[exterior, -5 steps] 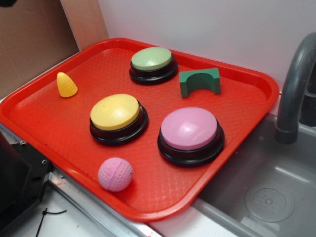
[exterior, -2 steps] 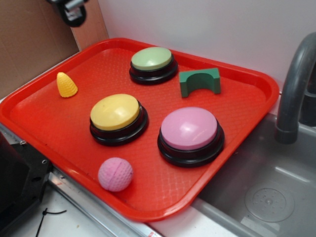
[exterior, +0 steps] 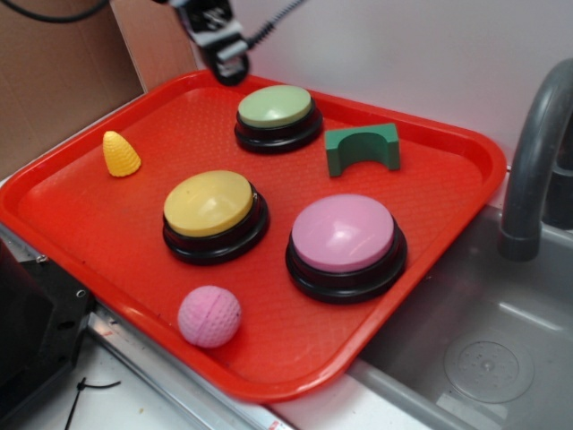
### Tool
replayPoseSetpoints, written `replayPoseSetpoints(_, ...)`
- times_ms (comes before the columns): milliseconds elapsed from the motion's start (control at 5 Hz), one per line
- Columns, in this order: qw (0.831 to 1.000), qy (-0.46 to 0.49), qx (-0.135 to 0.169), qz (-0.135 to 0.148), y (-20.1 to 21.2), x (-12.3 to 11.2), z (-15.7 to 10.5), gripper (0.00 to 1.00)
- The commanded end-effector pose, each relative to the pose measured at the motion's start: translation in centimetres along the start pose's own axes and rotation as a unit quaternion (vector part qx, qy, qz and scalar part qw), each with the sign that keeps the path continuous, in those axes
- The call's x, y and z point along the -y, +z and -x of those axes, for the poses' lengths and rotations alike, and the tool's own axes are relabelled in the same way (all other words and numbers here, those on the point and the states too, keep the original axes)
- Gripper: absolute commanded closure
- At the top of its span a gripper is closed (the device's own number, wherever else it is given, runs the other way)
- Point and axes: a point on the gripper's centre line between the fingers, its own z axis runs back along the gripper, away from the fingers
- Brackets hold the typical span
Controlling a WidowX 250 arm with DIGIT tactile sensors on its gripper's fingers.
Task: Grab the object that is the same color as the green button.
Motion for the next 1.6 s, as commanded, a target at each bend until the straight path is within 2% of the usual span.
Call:
replayPoseSetpoints(0, 0.997, -0.030, 0.062, -0.028, -2.7, -0.1, -5.5, 0.00)
replayPoseSetpoints(200, 0.996, -0.043, 0.068, -0.030, -4.5, 0.2, -6.8, 0.00)
replayPoseSetpoints(800, 0.994, -0.090, 0.052, -0.023, -8.5, 1.0, -8.9, 0.00)
replayPoseSetpoints(1200, 0.994, -0.098, 0.040, -0.005, -10.8, 1.1, -8.3, 0.00)
replayPoseSetpoints(1400, 0.995, -0.094, 0.033, -0.004, -11.2, 1.2, -8.1, 1.00)
